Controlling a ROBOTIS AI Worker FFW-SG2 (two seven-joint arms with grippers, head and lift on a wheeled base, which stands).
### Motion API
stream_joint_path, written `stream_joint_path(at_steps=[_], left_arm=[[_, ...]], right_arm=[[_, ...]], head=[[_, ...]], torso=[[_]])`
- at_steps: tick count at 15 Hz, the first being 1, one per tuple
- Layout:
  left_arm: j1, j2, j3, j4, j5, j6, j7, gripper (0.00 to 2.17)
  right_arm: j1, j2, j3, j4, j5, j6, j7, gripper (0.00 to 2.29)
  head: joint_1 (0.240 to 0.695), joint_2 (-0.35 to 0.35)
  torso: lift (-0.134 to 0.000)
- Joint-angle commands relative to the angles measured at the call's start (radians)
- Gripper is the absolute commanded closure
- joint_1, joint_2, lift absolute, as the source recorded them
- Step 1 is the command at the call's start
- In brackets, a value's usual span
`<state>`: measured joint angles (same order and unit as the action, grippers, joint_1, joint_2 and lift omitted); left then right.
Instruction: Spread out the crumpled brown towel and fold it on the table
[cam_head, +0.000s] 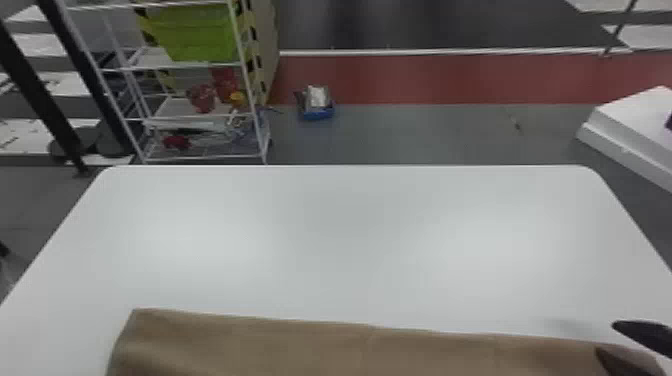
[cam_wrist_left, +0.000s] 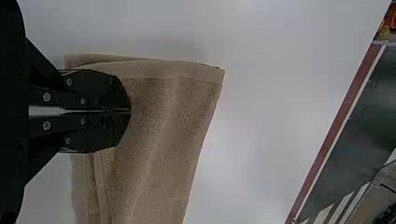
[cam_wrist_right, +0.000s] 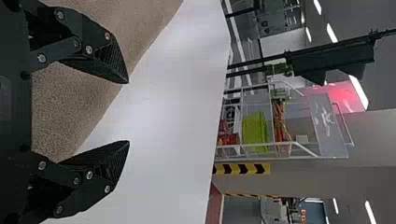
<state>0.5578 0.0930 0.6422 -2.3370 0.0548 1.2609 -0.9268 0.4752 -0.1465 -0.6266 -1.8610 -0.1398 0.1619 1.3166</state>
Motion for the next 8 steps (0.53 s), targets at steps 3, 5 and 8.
stream_joint_path(at_steps=[3, 5, 8], left_arm=[[0.027, -0.024, 0.073, -0.061, 0.037, 0.015, 0.011, 0.89], [0.027, -0.024, 0.091, -0.059, 0.04, 0.015, 0.019, 0.68], [0.027, -0.024, 0.091, -0.045, 0.011, 0.012, 0.034, 0.46]], right_arm=[[-0.001, -0.005, 0.038, 0.037, 0.017, -0.046, 0.0, 0.64], [-0.001, -0.012, 0.065, 0.069, 0.039, -0.071, -0.002, 1.24], [-0.012, -0.044, 0.087, 0.137, 0.046, -0.114, -0.01, 1.51]], head=[[0.695, 0.059], [0.695, 0.1], [0.695, 0.143]], torso=[[-0.124], [-0.124], [-0.124]])
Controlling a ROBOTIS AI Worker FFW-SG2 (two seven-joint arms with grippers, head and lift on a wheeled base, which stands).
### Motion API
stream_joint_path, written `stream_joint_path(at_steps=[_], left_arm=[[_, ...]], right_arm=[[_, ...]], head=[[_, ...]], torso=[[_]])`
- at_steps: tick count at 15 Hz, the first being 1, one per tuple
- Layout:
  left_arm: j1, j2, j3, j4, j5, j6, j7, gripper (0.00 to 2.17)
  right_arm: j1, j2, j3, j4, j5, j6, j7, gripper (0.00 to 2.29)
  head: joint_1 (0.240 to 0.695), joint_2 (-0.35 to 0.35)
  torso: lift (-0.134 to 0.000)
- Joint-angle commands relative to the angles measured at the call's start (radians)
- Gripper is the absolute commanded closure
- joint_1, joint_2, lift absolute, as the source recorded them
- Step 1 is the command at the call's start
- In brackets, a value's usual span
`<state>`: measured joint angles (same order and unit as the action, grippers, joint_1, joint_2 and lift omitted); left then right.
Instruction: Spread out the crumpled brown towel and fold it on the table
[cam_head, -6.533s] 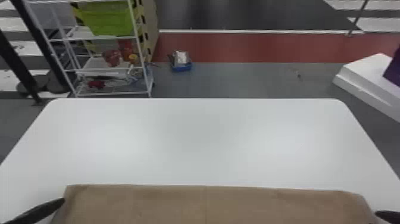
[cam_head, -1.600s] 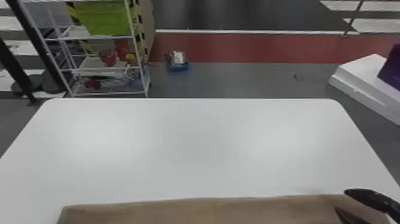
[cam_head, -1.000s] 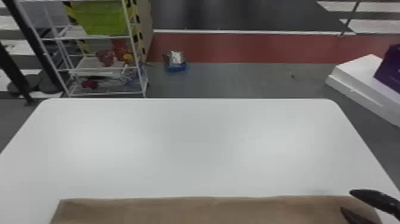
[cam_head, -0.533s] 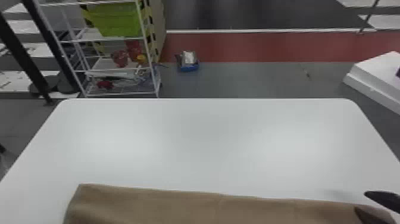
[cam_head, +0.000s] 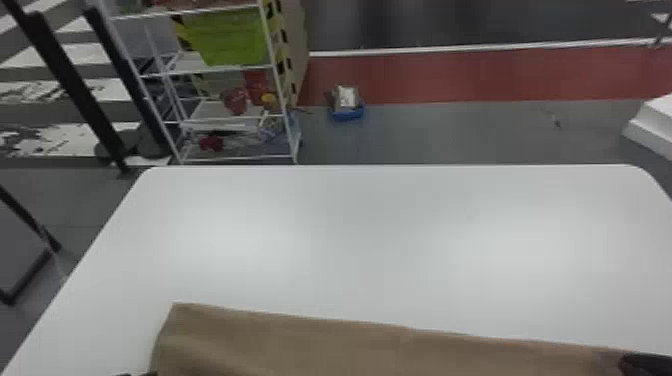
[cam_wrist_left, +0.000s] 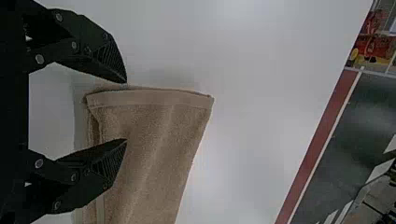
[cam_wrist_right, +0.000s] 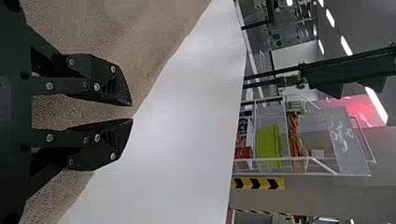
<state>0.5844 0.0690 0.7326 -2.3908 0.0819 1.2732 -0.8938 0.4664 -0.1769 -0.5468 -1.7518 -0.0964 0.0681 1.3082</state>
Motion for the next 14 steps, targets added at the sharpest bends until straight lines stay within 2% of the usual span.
stream_joint_path(at_steps=[1, 4, 9, 14], left_arm=[[0.0, 0.002, 0.002, 0.013, -0.027, 0.002, 0.009, 0.46], [0.003, 0.008, 0.01, 0.018, -0.03, 0.039, 0.012, 0.43], [0.003, 0.008, -0.013, 0.055, -0.03, 0.006, 0.01, 0.43], [-0.005, 0.012, -0.028, 0.068, -0.021, 0.018, -0.008, 0.44]], right_arm=[[-0.002, -0.019, 0.007, 0.043, 0.006, -0.029, -0.001, 1.51], [-0.011, -0.039, 0.024, 0.081, 0.006, -0.053, -0.012, 1.51], [-0.02, -0.039, 0.036, 0.089, 0.007, -0.053, -0.01, 1.51], [-0.02, -0.044, 0.034, 0.091, 0.006, -0.056, -0.009, 1.51]], head=[[0.695, 0.155], [0.695, 0.168], [0.695, 0.183], [0.695, 0.158]], torso=[[-0.124], [-0.124], [-0.124], [-0.124]])
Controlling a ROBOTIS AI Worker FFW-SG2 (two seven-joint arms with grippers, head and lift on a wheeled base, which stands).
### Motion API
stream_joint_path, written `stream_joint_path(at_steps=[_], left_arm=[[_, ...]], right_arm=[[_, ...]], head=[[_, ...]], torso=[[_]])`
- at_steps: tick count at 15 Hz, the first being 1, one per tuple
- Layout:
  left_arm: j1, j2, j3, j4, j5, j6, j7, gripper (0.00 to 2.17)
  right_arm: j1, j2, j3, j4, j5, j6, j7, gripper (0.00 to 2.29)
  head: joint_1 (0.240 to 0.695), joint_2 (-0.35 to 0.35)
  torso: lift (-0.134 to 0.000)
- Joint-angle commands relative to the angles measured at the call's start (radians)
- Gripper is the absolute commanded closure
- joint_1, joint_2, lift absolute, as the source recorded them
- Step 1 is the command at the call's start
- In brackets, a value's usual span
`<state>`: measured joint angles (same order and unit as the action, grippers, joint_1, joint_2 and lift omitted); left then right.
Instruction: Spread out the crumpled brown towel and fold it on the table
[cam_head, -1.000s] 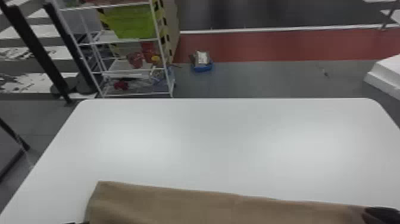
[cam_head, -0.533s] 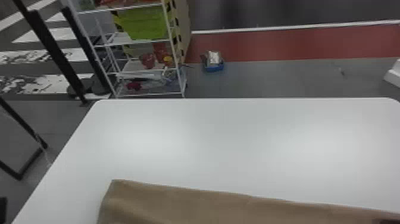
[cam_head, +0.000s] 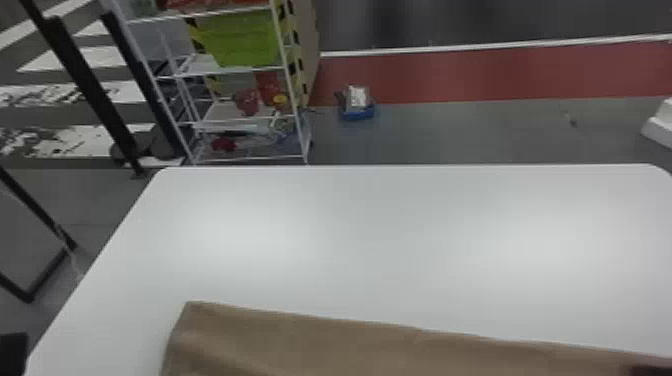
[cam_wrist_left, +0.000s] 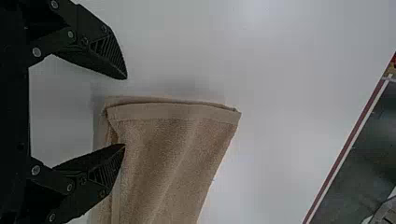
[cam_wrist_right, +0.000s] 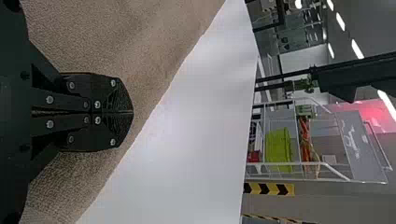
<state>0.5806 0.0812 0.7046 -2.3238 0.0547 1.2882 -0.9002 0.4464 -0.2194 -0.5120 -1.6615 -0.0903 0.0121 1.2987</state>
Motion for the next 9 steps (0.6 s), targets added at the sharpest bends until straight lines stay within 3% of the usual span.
stream_joint_path(at_steps=[1, 9], left_arm=[[-0.002, 0.0, -0.002, 0.0, 0.007, 0.006, -0.005, 0.45], [-0.013, -0.005, 0.003, -0.016, 0.024, 0.018, -0.029, 0.46]], right_arm=[[0.0, -0.002, 0.0, 0.0, -0.002, 0.0, 0.001, 1.51], [-0.002, -0.002, 0.001, 0.003, 0.0, 0.003, 0.001, 1.51]], head=[[0.695, 0.154], [0.695, 0.125]], torso=[[-0.124], [-0.124]])
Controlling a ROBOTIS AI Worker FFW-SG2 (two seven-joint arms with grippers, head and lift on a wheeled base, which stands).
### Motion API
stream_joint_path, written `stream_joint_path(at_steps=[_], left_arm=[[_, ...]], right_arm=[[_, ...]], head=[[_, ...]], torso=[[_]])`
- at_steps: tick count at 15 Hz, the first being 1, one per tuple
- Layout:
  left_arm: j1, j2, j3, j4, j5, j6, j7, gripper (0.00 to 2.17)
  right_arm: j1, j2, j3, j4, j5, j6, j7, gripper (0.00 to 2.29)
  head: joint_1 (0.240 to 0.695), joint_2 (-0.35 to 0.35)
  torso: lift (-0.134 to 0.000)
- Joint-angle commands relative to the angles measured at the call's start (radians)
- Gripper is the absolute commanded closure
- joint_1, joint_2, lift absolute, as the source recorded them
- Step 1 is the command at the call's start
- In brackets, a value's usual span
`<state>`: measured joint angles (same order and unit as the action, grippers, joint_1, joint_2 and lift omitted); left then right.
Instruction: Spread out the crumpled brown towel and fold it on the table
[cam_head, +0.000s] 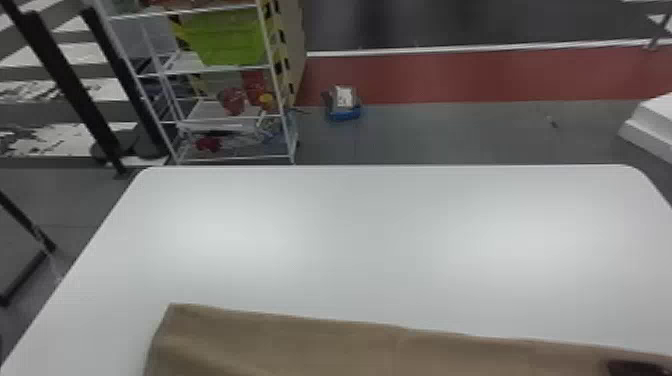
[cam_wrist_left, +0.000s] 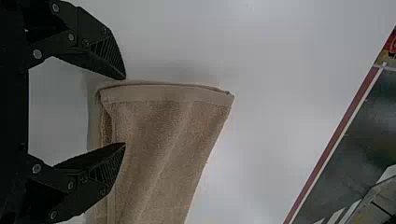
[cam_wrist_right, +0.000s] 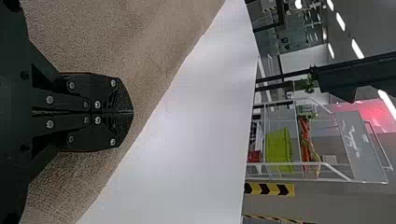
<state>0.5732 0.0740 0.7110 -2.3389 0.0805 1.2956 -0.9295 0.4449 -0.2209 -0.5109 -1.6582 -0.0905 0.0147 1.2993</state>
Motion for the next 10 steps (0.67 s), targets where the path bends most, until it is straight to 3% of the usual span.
stream_joint_path(at_steps=[1, 3, 10], left_arm=[[-0.01, 0.003, -0.005, 0.003, -0.005, 0.017, 0.0, 0.46], [-0.01, 0.001, -0.011, 0.003, -0.004, 0.017, -0.002, 0.6], [-0.01, -0.002, -0.002, -0.028, 0.001, 0.02, -0.009, 0.6]], right_arm=[[0.0, -0.002, -0.001, 0.0, 0.0, 0.0, 0.0, 1.51], [0.0, -0.005, -0.001, 0.0, -0.002, 0.0, 0.0, 1.51], [-0.008, -0.006, 0.002, 0.009, 0.002, 0.006, 0.0, 1.51]], head=[[0.695, 0.123], [0.695, 0.119], [0.695, 0.102]], torso=[[-0.124], [-0.124], [-0.124]])
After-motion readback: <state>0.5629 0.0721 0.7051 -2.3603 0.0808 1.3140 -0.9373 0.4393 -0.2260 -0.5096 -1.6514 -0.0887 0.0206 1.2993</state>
